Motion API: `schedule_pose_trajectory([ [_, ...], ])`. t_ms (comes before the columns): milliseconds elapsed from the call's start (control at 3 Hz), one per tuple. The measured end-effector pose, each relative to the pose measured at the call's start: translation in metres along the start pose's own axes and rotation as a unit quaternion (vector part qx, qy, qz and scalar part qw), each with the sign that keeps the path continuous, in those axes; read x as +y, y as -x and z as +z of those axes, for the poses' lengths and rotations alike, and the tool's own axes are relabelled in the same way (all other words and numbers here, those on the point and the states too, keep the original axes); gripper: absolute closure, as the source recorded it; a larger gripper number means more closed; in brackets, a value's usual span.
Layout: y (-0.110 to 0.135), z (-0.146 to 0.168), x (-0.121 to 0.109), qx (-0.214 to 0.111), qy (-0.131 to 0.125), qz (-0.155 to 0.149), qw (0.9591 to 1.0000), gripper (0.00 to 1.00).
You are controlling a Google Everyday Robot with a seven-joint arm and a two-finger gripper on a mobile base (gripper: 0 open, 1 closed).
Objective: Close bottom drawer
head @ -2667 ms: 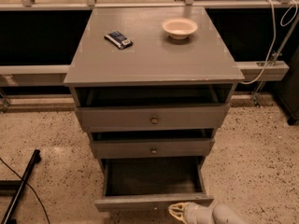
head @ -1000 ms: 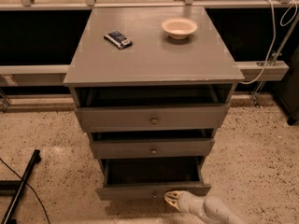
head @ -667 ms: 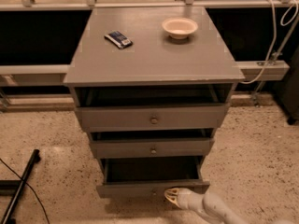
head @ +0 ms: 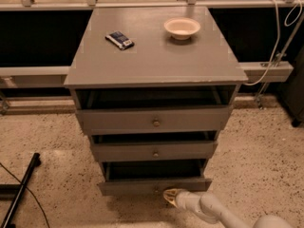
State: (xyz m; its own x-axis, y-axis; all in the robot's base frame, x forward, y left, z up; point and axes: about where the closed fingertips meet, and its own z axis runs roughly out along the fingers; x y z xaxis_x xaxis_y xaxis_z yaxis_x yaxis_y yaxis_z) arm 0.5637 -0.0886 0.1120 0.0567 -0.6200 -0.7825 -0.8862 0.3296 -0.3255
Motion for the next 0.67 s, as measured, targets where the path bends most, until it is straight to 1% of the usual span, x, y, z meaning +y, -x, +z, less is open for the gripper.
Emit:
schedule_pose_trajectory([
  [333,-0.0083,0.0100,-0.0242,0.010,-0.009,-0.004,0.9999,1.00],
  [667,-0.0093,0.0100,-0.0264,0.012,-0.010,-0.005,0.9999,1.00],
])
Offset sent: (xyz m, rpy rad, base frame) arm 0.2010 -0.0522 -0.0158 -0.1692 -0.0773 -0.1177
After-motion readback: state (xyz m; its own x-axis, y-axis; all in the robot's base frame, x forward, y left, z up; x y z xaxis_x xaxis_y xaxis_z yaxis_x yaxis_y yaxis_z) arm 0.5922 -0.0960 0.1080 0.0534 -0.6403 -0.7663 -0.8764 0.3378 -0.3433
